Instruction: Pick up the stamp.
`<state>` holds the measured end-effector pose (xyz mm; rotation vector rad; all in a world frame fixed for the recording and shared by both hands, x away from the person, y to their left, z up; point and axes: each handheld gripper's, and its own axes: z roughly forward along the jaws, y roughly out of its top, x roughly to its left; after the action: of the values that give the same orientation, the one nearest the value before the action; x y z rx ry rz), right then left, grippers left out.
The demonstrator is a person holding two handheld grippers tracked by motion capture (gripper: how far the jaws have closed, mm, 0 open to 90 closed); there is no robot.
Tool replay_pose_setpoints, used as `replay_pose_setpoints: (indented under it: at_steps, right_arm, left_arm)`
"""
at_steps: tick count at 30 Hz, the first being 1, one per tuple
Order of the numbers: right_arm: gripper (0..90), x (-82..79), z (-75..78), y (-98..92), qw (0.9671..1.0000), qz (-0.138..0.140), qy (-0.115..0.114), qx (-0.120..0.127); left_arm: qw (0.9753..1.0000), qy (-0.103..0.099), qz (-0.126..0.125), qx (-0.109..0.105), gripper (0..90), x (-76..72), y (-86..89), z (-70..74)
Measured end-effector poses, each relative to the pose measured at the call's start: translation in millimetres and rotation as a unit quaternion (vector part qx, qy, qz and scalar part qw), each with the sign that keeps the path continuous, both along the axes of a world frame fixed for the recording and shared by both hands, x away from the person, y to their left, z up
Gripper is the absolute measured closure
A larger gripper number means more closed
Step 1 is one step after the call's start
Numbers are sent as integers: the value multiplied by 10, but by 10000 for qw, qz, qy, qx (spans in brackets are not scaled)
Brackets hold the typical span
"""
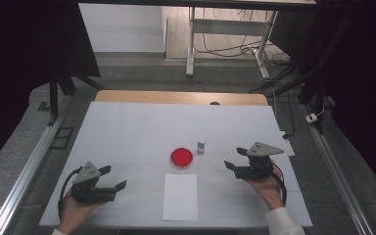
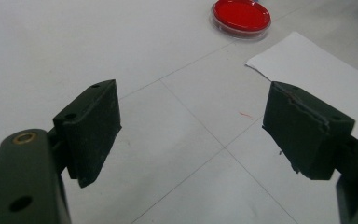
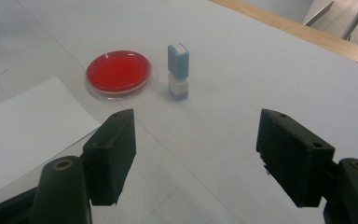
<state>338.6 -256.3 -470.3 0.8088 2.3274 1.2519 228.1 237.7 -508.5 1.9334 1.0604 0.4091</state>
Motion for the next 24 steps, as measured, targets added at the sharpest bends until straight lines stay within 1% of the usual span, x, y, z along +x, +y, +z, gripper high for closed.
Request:
replay_pose_setpoints:
  at_steps: [5,6,10,12,17,24]
  right_arm:
    - [285,99,-15,79,9999,85,74,-45]
    - [286,113,-11,99,9999,84,69,-85]
    - [291,163,-3,174,9998,154,62,-89]
    - [291,184,3,198,9997,168,112,-124]
    - [303,237,28,248,9998,193,94,-52]
    - [311,348,57,363,9996,261,81,-115]
  left_arm:
    - [10000,5,-19,5,188,1,-5,-7]
    - [10000,7,-23,7,188,0,-8,-7]
    - [10000,10,-46,17,188,-1,-23,-9]
    - [10000,5,-53,35,188,-3,-27,-11]
    - [10000,19,-71,55,190,-1,-41,-20]
    - [9999,40,-76,78,189,4,-45,-29]
